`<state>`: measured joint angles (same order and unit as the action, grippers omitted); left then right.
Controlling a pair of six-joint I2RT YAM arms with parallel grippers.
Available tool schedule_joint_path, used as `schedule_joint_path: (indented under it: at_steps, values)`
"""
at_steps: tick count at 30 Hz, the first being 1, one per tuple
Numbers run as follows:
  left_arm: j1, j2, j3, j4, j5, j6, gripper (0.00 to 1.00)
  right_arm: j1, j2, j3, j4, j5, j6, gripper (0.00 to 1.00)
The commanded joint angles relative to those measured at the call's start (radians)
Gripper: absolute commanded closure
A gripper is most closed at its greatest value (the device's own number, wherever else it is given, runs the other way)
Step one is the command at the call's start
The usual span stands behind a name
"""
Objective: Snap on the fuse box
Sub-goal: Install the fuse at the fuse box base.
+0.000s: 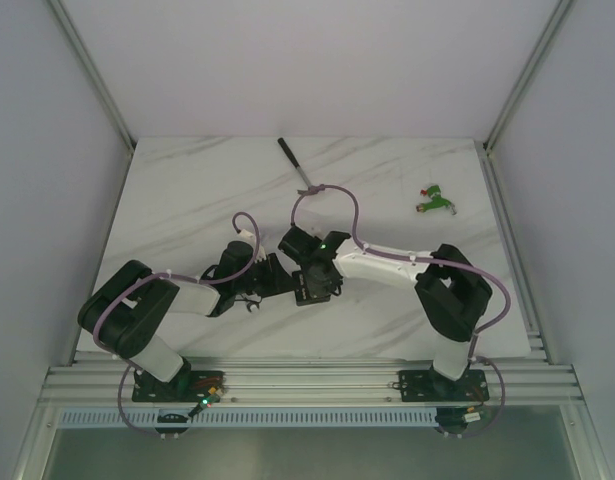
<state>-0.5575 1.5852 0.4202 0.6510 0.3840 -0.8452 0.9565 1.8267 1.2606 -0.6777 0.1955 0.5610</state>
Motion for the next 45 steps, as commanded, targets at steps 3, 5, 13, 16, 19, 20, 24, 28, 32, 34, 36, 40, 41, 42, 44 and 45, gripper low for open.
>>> schedule_joint_path:
  at_steps: [3, 5, 13, 16, 19, 20, 24, 28, 32, 34, 36, 40, 41, 42, 44, 45]
  values:
    - [-0.005, 0.004, 0.014, 0.009, 0.002, -0.001, 0.56, -0.010, 0.091, -0.045, 0.024, 0.018, -0.053, 1.00]
    - [-0.004, 0.004, 0.014, 0.008, 0.001, -0.002, 0.56, -0.007, 0.028, -0.043, 0.055, -0.012, -0.064, 0.96]
    - [-0.004, -0.003, 0.013, 0.007, -0.002, -0.002, 0.56, -0.007, -0.129, -0.013, 0.068, -0.045, -0.066, 0.79]
    - [-0.004, -0.005, 0.012, 0.007, -0.002, -0.002, 0.56, -0.010, -0.152, -0.018, 0.069, -0.030, -0.051, 0.78]
    - [-0.005, -0.004, 0.013, 0.006, -0.002, -0.003, 0.56, -0.020, -0.149, -0.029, 0.068, -0.011, -0.040, 0.80]
    - [-0.004, -0.002, 0.014, 0.007, -0.002, -0.002, 0.56, -0.023, -0.144, -0.032, 0.068, -0.005, -0.037, 0.81]
    - [-0.004, -0.001, 0.013, 0.007, -0.001, -0.002, 0.56, -0.034, -0.118, -0.039, 0.069, 0.000, -0.036, 0.84]
    - [-0.004, 0.000, 0.015, 0.008, -0.001, -0.002, 0.56, -0.040, -0.097, -0.049, 0.076, -0.011, -0.036, 0.86]
    - [-0.004, 0.003, 0.014, 0.009, 0.001, -0.002, 0.56, -0.043, -0.084, -0.061, 0.103, -0.036, -0.036, 0.88]
    - [-0.004, 0.004, 0.015, 0.010, 0.002, -0.003, 0.56, -0.044, -0.073, -0.063, 0.107, -0.045, -0.037, 0.89]
    - [-0.004, 0.004, 0.014, 0.010, 0.003, -0.002, 0.56, -0.044, -0.062, -0.065, 0.107, -0.052, -0.037, 0.90]
    - [-0.004, 0.004, 0.014, 0.011, 0.003, -0.003, 0.56, -0.046, -0.044, -0.079, 0.107, -0.063, -0.030, 0.97]
    - [-0.004, 0.004, 0.014, 0.010, 0.004, -0.004, 0.56, -0.049, -0.036, -0.083, 0.104, -0.065, -0.027, 0.99]
    - [-0.004, 0.003, 0.015, 0.010, 0.004, -0.003, 0.56, -0.049, -0.028, -0.086, 0.096, -0.067, -0.025, 1.00]
    - [-0.005, 0.002, 0.014, 0.010, 0.005, -0.004, 0.56, -0.053, -0.006, -0.093, 0.075, -0.077, -0.024, 1.00]
    - [-0.004, 0.002, 0.014, 0.010, 0.004, -0.003, 0.56, -0.052, 0.006, -0.099, 0.066, -0.083, -0.024, 1.00]
